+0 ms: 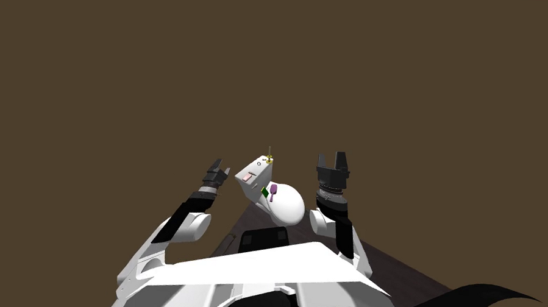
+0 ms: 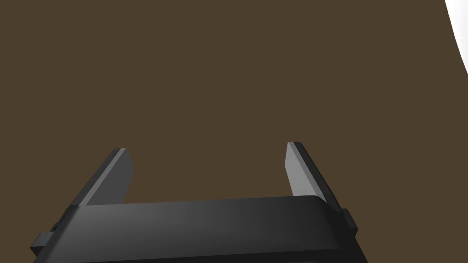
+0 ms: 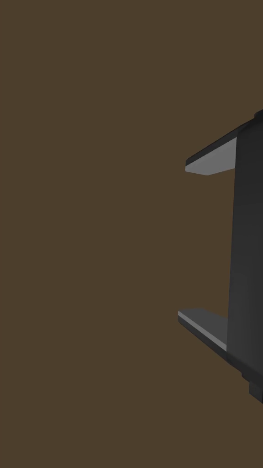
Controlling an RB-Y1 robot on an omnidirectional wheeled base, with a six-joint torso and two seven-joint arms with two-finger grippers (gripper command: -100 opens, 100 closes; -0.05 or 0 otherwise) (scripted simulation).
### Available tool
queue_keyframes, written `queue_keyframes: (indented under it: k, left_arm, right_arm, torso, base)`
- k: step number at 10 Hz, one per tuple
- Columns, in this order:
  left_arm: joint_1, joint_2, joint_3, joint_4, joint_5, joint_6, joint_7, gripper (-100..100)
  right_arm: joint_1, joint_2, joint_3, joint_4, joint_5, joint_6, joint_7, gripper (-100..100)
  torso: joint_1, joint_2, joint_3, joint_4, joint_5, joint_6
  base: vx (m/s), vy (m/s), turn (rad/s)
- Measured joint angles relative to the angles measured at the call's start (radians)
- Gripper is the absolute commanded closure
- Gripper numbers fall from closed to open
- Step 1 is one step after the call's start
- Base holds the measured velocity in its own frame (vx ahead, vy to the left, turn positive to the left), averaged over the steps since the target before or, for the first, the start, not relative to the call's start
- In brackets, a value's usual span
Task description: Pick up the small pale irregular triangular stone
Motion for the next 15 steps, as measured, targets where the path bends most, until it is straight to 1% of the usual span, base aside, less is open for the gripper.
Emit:
queue_keyframes:
  k: [1,2,3,4,7,8,10,15]
  left_arm:
    - [-0.006,0.005,-0.004,0.003,0.001,0.023,-0.001,-100]
    - [-0.018,0.019,-0.010,0.009,0.003,0.049,-0.001,-100]
    - [-0.026,0.027,-0.012,0.008,0.006,0.078,0.001,-100]
    - [-0.043,0.035,-0.020,0.013,0.005,0.111,-0.002,-100]
    - [-0.063,0.074,-0.030,0.027,0.017,0.181,0.003,-100]
    - [-0.071,0.082,-0.039,0.028,0.016,0.208,0.001,-100]
    - [-0.100,0.103,-0.049,0.044,0.020,0.264,0.000,-100]
    - [-0.149,0.156,-0.072,0.069,0.031,0.402,0.001,-100]
  right_arm:
    - [0.000,0.000,0.000,0.000,0.000,0.000,0.000,0]
    - [0.000,0.000,0.000,0.000,0.000,0.000,0.000,0]
    - [0.000,0.000,0.000,0.000,0.000,0.000,0.000,0]
    - [0.000,0.000,0.000,0.000,0.000,0.000,0.000,0]
    - [0.000,0.000,0.000,0.000,0.000,0.000,0.000,0]
    - [0.000,0.000,0.000,0.000,0.000,0.000,0.000,0]
    - [0.000,0.000,0.000,0.000,0.000,0.000,0.000,0]
    - [0.000,0.000,0.000,0.000,0.000,0.000,0.000,0]
  torso:
    - [0.000,0.000,0.000,0.000,0.000,0.000]
    - [0.000,0.000,0.000,0.000,0.000,0.000]
    - [0.000,0.000,0.000,0.000,0.000,0.000]
    - [0.000,0.000,0.000,0.000,0.000,0.000]
    - [0.000,0.000,0.000,0.000,0.000,-0.001]
    - [0.000,0.000,0.000,0.000,0.000,0.000]
    - [0.000,0.000,0.000,0.000,0.000,0.000]
    - [0.000,0.000,0.000,0.000,0.000,-0.001]
  base:
    - [0.008,-0.003,-0.077]
    - [0.008,-0.001,-0.054]
    - [0.009,-0.002,-0.123]
    - [0.007,0.001,-0.046]
    - [0.008,-0.002,-0.078]
    - [0.007,0.000,-0.054]
    - [0.010,-0.001,-0.071]
    - [0.008,-0.001,-0.082]
